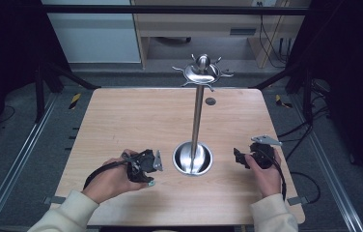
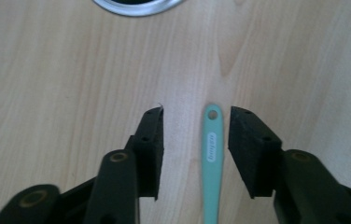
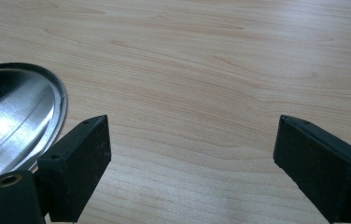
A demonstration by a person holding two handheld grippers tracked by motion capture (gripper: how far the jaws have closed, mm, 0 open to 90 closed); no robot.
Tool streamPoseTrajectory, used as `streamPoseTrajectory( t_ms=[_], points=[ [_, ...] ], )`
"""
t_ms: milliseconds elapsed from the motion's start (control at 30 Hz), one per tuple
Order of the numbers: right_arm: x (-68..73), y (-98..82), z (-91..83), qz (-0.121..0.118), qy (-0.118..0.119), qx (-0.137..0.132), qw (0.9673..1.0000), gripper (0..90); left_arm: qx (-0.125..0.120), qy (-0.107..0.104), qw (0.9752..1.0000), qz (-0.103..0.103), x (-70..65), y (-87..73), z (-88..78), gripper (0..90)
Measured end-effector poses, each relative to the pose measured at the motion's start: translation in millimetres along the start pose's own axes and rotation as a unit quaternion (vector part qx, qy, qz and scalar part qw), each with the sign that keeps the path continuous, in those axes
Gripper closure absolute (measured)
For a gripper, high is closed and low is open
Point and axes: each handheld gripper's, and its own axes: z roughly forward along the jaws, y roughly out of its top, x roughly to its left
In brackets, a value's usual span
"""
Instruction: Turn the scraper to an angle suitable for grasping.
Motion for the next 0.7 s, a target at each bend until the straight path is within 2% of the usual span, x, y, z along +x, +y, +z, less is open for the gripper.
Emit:
streamPoseTrajectory(
  t_ms=[100,167,300,500,700],
  points=[
    [0.6,0.1,-1.0,0.001,0.0,-0.001,1.0,11.4,0.012,-0.014,0.9998,0.003,-1.4,2.0,3.4,46.4],
    [0.4,0.1,-1.0,0.001,0.0,-0.001,1.0,11.4,0.03,-0.021,0.9993,0.009,-2.6,2.4,6.6,46.7],
    [0.3,0.0,-0.6,0.003,0.001,0.0,1.0,11.4,0.047,-0.03,0.9983,0.018,-4.0,0.4,13.4,47.4],
    [0.4,0.1,-0.7,0.003,0.0,0.0,1.0,11.5,0.059,-0.044,0.9973,-0.001,-1.2,-5.8,21.4,48.4],
    [0.3,0.0,-0.3,0.0,0.0,-0.001,1.0,11.4,0.07,-0.054,0.996,-0.01,3.7,-13.2,33.1,51.1]
  ],
)
